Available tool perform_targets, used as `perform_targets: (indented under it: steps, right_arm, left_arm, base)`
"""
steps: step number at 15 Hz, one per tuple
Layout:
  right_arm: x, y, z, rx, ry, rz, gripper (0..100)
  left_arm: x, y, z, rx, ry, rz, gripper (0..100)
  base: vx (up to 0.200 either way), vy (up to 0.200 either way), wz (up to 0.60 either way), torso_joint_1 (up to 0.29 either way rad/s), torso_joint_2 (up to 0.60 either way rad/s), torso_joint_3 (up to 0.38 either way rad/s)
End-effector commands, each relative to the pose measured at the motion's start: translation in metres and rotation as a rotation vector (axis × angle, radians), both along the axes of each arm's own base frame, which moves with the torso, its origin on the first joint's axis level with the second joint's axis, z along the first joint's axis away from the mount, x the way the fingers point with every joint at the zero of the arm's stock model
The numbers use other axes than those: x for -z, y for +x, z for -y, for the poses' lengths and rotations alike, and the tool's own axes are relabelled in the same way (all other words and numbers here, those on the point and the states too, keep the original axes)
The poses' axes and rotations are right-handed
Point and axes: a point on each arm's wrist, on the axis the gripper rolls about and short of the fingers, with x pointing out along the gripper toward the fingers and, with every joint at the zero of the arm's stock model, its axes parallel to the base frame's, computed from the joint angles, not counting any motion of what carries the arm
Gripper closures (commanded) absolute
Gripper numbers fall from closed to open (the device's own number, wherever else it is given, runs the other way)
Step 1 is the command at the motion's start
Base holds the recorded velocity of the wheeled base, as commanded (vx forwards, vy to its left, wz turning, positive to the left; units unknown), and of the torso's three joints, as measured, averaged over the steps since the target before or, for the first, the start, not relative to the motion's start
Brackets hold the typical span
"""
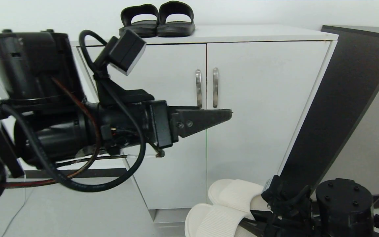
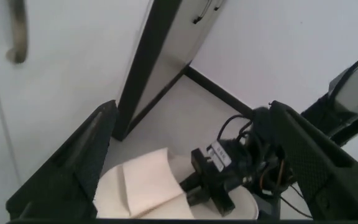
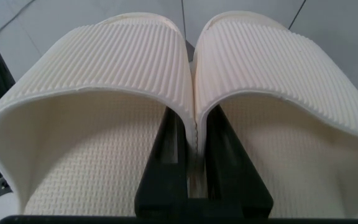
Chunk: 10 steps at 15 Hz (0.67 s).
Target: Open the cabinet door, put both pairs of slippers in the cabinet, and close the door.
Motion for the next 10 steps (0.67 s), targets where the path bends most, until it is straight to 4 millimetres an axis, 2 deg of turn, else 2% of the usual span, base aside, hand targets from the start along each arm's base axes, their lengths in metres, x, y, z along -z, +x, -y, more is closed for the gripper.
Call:
perform_targets:
  steps: [1,7,10]
  right_arm:
    - [0.000,0.000,0.000,0.000,-0.002,0.000,100]
    - [0.002,0.000,-0.001,0.000,-0.008,-0.005,100]
    - [0.003,0.001,-0.001,0.000,-0.010,-0.007,100]
  left_arm:
    - [0.004,0.027,0.025,0.046,0.007,-0.021,0]
    - [-0.007,0.066,0.046,0.019,-0.068,0.011,0]
    - [-0.012,0.078,0.042,-0.063,-0.085,0.029,0]
  base:
    - [0.000,0.000,0.00,0.000,0.00,0.000]
    - [0.000,0.000,0.00,0.000,0.00,0.000]
    - [0.000,0.000,0.00,0.000,0.00,0.000]
